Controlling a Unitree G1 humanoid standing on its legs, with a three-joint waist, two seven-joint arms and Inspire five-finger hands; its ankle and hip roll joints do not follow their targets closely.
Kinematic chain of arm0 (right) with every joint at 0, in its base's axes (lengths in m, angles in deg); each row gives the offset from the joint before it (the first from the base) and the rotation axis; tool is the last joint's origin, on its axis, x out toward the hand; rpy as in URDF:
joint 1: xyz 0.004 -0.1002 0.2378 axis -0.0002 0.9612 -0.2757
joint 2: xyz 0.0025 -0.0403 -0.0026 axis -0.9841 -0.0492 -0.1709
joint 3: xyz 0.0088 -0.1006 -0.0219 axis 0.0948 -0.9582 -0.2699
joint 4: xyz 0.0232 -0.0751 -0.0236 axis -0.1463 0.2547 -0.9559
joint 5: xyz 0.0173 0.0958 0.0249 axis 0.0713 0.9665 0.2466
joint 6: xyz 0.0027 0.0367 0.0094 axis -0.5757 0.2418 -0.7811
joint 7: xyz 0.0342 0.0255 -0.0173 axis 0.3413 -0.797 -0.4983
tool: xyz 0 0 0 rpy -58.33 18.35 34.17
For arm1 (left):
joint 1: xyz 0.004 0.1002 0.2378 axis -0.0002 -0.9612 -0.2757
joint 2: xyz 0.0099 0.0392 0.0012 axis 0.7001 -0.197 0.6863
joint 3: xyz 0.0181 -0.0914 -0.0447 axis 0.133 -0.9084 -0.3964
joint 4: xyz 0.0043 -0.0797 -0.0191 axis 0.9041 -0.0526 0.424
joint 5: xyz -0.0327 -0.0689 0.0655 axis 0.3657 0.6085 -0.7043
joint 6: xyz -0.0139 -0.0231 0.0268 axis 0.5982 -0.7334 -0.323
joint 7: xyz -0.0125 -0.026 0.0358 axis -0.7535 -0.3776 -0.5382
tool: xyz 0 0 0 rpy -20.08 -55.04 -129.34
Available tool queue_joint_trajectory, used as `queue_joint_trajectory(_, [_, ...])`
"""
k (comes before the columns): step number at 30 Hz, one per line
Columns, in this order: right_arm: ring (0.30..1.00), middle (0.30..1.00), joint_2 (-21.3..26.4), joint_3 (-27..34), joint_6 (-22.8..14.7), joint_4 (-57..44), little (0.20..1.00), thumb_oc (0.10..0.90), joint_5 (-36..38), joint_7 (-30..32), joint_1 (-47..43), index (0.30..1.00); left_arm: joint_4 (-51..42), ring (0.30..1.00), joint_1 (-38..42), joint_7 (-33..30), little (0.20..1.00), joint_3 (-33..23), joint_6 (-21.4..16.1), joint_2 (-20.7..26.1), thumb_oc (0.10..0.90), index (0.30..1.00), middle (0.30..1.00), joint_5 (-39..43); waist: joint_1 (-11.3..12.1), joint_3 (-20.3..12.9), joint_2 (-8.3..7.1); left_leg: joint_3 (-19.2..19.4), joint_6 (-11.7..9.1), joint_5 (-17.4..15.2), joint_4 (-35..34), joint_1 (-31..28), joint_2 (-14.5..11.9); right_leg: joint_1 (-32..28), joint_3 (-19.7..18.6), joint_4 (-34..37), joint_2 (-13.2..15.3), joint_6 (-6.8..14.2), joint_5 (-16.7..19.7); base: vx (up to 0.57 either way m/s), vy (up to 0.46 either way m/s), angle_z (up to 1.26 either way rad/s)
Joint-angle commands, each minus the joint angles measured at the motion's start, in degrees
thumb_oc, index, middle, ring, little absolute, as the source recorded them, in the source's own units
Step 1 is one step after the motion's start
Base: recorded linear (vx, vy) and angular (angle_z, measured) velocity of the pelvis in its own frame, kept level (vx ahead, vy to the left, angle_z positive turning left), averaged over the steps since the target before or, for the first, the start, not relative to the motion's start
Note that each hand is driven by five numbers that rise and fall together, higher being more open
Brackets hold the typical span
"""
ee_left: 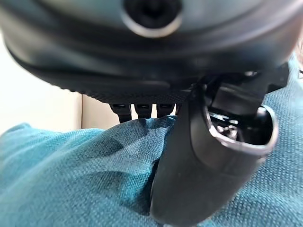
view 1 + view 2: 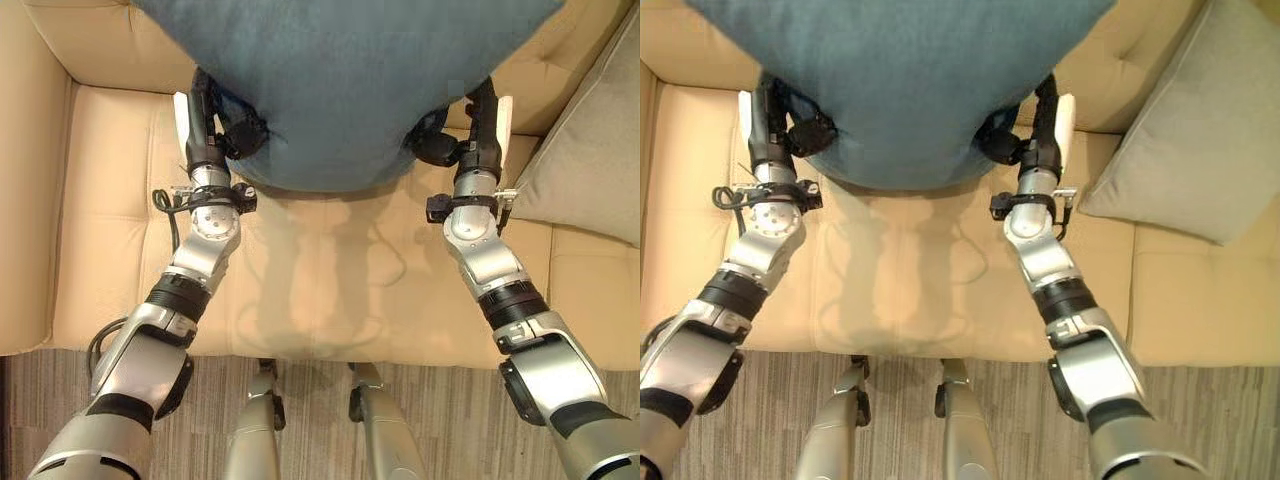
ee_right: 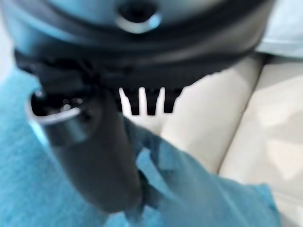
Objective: Pick up all the scattered cushions and arrange them neatly on the sofa.
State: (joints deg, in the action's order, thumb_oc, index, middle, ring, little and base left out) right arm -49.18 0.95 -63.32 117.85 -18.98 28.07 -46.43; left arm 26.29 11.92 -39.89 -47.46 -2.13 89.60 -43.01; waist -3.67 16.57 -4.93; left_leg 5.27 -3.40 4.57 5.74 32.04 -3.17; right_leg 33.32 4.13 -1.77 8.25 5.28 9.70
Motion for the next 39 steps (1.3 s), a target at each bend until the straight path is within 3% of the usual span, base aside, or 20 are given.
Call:
queue_joint_trajectory(1, [0.900,0.900,-0.9,3.6,-3.5,0.3,0.900,0.800,4.0,4.6,-7.2,0.900,-3.2,0.900,7.7,-4.1,0.900,-0.7,0.9,0.8,0.800,0.900,0.900,-11.1,-0.2,-2.4,0.72,-2.3,-0.1,-7.4,6.8,1.9,0.5,-2.3,-0.2,-1.0,0.6,2.6,-4.4,0.02,-0.025,0.05])
queue_joint_trajectory(6, [0.900,0.900,-3.4,5.7,-3.0,2.3,0.900,0.800,6.7,8.3,-7.4,0.900,-3.7,0.900,8.2,-9.8,0.900,-2.3,4.8,-0.5,0.800,0.900,0.900,-15.8,-0.1,-2.4,0.75,-2.6,-0.1,-7.6,6.4,1.5,0.6,-2.7,-0.2,-0.9,0.4,2.5,-4.7,0.00,-0.011,0.05])
queue_joint_trajectory(9, [0.900,0.900,-4.7,8.9,-1.4,1.7,0.900,0.800,4.2,15.0,-5.8,0.900,-5.9,0.900,5.3,-14.5,0.900,-5.4,8.1,-2.7,0.800,0.900,0.900,-18.7,0.1,-2.3,1.06,-2.7,0.0,-7.8,6.2,0.9,0.8,-3.3,0.0,-0.8,0.3,2.4,-5.0,0.00,0.000,0.00])
queue_joint_trajectory(13, [0.900,0.900,-4.1,11.5,-0.2,1.9,0.900,0.800,1.4,18.9,-4.2,0.900,-6.3,0.900,3.5,-15.4,0.900,-6.8,10.1,-2.4,0.800,0.900,0.900,-22.2,0.1,-2.7,1.44,-2.8,0.1,-8.1,6.2,0.5,0.8,-3.6,0.2,-1.0,0.3,2.2,-5.3,0.00,0.000,0.00])
queue_joint_trajectory(20, [0.900,0.900,-0.1,12.1,0.5,1.9,0.900,0.800,0.4,18.2,-3.2,0.900,-3.2,0.900,4.4,-13.8,0.900,-6.4,11.0,0.7,0.800,0.900,0.900,-22.8,-0.5,-3.5,1.37,-2.9,0.2,-8.2,6.7,1.1,0.6,-3.1,0.4,-1.5,0.3,2.0,-5.4,0.00,0.000,0.00])
queue_joint_trajectory(23, [0.900,0.900,2.2,13.9,0.9,-0.4,0.900,0.800,0.1,17.3,0.1,0.900,-6.7,0.900,0.5,-12.9,0.900,-8.0,10.1,0.8,0.800,0.900,0.900,-22.7,-0.6,-3.8,1.35,-3.0,0.2,-8.3,6.8,0.8,0.5,-3.5,0.5,-1.5,0.3,2.0,-5.7,0.01,-0.004,0.00])
queue_joint_trajectory(29, [0.900,0.900,2.5,17.3,-0.3,-9.6,0.900,0.800,-3.3,11.3,15.3,0.900,-17.0,0.900,-14.2,-8.2,0.900,-11.8,5.7,-1.9,0.800,0.900,0.900,-20.2,-0.7,-5.7,1.20,-2.7,0.3,-8.8,5.9,-2.0,0.4,-5.7,0.5,-1.6,0.1,1.7,-6.4,0.06,-0.020,-0.02])
queue_joint_trajectory(32, [0.900,0.900,-0.8,18.9,-1.5,-15.5,0.900,0.800,-6.1,5.9,27.8,0.900,-23.5,0.900,-27.3,-4.6,0.900,-14.9,3.5,-4.0,0.800,0.900,0.900,-19.9,-0.6,-6.2,0.84,-2.5,0.3,-8.9,5.0,-5.0,-0.1,-8.4,0.5,-1.4,-0.2,1.6,-7.3,0.05,-0.036,-0.02])
queue_joint_trajectory(39, [0.900,0.900,-2.3,16.6,-2.2,-15.9,0.900,0.800,-12.0,-4.1,43.5,0.900,-25.2,0.900,-45.6,1.9,0.900,-18.2,2.5,-4.9,0.800,0.900,0.900,-20.4,-0.3,-5.7,0.04,-2.2,0.0,-9.0,3.7,-12.7,-1.8,-15.7,0.8,-0.8,-1.0,1.7,-8.7,0.06,-0.053,-0.02])
